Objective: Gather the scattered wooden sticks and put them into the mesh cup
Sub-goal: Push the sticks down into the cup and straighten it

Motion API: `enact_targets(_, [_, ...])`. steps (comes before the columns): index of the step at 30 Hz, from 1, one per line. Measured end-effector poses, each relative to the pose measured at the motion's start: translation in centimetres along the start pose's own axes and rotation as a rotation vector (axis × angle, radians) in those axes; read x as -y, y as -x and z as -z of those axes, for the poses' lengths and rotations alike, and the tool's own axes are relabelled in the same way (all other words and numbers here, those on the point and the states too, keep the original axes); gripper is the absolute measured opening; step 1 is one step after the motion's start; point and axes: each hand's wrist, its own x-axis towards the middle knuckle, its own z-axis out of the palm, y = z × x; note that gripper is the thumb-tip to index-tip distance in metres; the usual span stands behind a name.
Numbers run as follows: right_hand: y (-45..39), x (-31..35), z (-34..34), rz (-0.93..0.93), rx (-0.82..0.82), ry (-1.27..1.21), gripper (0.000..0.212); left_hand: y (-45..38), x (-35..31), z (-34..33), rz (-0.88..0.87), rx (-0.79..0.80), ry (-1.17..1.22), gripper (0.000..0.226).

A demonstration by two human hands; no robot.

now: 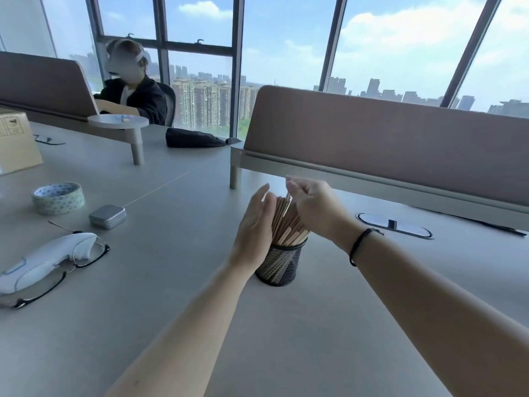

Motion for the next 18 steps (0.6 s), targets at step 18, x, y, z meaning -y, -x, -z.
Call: enact_targets(18, [2.0, -0.9, -0.2, 0.164, 0.299, 0.473, 0.049, 1.0, 1.8, 0.1, -0.195, 0.137, -0.385, 0.061])
